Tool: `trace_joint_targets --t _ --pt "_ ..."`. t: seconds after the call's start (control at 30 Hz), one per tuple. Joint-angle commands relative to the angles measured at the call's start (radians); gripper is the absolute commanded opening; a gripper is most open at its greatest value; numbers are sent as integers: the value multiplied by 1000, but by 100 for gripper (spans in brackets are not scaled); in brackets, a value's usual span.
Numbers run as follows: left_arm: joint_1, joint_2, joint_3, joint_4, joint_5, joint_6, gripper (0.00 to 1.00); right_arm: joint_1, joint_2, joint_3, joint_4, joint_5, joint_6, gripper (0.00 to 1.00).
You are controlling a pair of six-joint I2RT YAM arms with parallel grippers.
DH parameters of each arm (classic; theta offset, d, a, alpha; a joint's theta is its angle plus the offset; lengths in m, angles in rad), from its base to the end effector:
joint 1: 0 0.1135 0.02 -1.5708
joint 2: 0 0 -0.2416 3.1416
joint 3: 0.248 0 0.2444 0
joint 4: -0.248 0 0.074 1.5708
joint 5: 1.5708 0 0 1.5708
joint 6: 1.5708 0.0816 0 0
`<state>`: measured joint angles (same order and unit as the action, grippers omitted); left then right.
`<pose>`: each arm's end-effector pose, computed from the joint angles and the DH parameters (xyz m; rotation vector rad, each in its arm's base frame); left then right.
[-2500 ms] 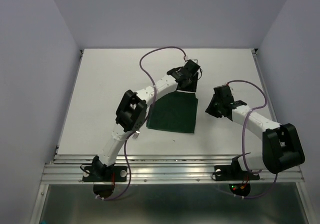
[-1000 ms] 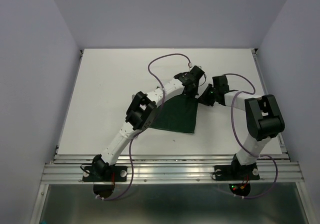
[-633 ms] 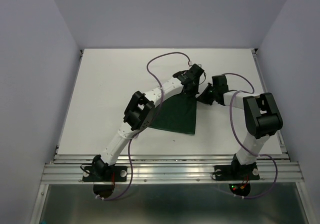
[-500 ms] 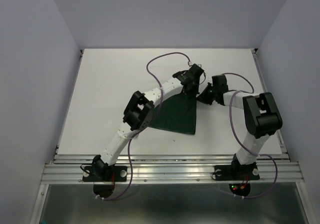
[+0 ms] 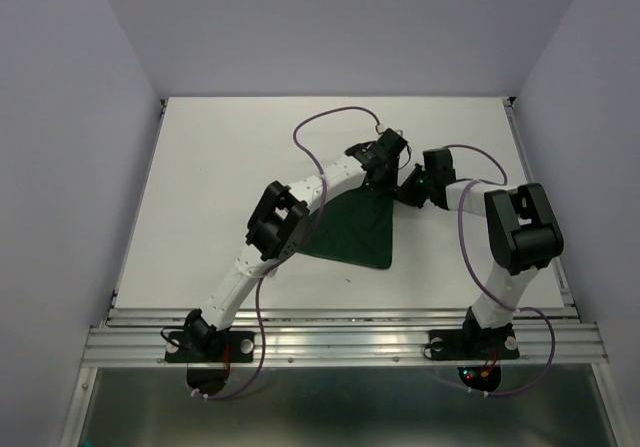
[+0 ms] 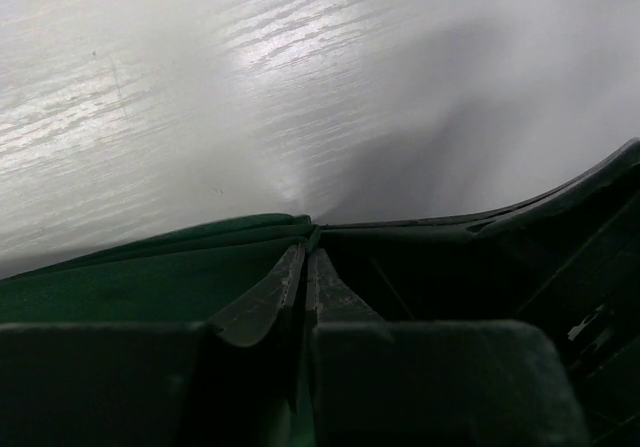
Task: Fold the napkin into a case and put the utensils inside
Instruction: Move the lower triangle-folded napkin to the center of the board.
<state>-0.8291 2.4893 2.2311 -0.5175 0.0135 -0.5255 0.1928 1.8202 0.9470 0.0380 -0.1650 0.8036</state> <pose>0.3825 -0.4192 0.1487 0.3774 2.4209 -0.6577 0.3718 0.0862 0.0900 0.6746 2.4043 0.6409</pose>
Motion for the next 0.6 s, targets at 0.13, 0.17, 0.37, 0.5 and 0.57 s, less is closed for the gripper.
trace_joint_targets --t 0.13,0.17,0.37,0.5,0.57 --pt "2 -70 24 -22 -47 -2 44 2 -77 -59 -82 107 -24 22" --pt "2 -75 24 -27 -50 -2 47 2 -105 -63 -87 113 -32 23" --pt "1 -136 22 -32 -61 4 50 -9 -196 -114 -118 122 -44 25" --pt "1 -194 10 -45 -78 15 50 -9 -278 -172 -141 101 -60 28" --pt "2 -240 -14 -49 -92 27 50 -9 -344 -206 -141 75 -75 30"
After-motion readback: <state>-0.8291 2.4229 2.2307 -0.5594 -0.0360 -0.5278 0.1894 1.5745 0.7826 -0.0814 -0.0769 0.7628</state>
